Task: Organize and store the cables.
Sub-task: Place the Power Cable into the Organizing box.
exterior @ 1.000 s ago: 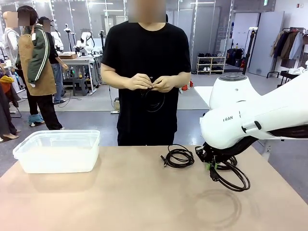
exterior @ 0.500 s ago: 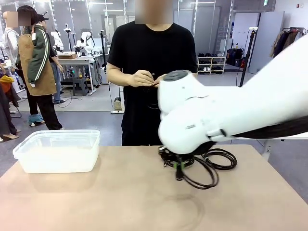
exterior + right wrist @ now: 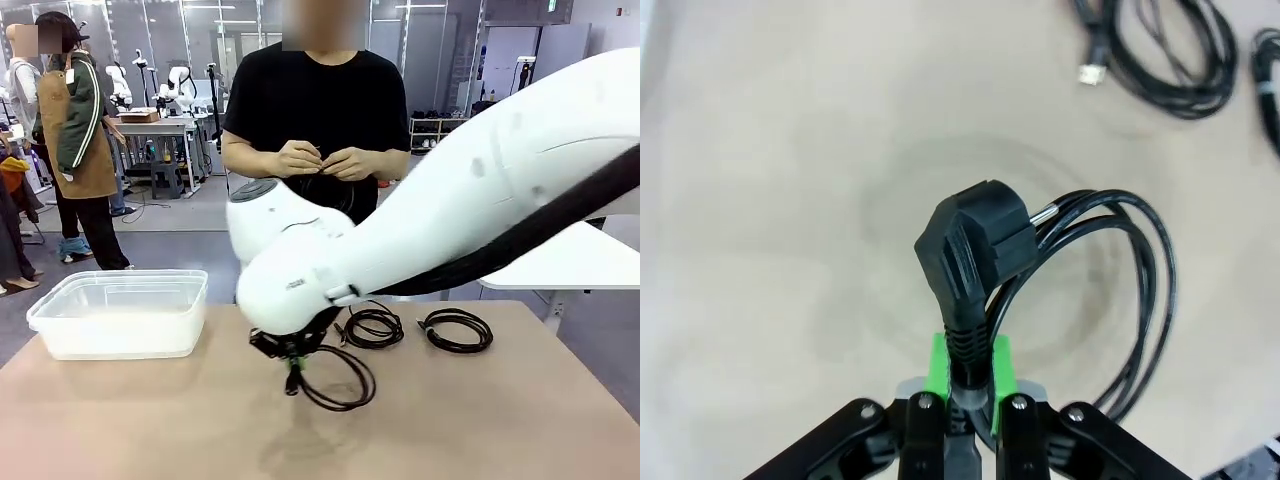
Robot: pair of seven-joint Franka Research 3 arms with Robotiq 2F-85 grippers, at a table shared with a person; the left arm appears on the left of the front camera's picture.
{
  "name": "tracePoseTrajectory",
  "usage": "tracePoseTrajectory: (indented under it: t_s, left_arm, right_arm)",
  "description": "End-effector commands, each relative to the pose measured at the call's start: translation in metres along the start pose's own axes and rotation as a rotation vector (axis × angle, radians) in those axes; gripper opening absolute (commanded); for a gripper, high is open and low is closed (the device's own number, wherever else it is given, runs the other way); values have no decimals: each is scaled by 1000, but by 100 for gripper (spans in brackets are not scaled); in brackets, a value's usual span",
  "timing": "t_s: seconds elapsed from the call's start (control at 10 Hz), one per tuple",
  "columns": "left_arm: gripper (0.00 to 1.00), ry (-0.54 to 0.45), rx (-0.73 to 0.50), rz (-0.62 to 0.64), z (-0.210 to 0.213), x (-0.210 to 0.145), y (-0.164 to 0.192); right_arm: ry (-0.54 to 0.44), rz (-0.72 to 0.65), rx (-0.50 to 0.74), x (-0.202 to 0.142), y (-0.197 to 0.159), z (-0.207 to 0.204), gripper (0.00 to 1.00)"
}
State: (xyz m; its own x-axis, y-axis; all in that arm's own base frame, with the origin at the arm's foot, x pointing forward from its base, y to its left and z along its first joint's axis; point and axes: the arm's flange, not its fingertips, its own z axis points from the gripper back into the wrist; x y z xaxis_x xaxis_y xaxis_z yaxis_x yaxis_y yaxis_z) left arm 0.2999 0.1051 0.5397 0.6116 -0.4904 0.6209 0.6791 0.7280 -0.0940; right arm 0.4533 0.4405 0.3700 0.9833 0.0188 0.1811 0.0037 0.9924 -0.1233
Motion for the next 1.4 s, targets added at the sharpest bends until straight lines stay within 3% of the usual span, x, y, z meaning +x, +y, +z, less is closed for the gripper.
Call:
tracePoseTrajectory:
  t_s: [0.0, 0.3, 0.5, 0.6, 1.0, 1.3]
  left_arm:
    - [100, -1, -7, -11, 2, 1, 1]
    - [100, -1, -7, -11, 2, 1, 1]
    - [100, -1, -7, -11, 2, 1, 1]
    - [100, -1, -7, -11, 2, 1, 1]
    - [100, -1, -7, -11, 2, 1, 1]
    - [100, -1, -7, -11, 2, 1, 1]
  right_arm:
    - [11, -53, 27, 12, 29, -8, 19]
    - [45, -22, 23, 0, 54, -41, 19]
    - [46, -8, 50, -4, 54, -42, 19]
    - [54, -7, 51, -6, 55, -44, 29]
    - [40, -8, 87, -11, 41, -29, 97]
    - [21, 29, 176, -13, -13, 6, 100]
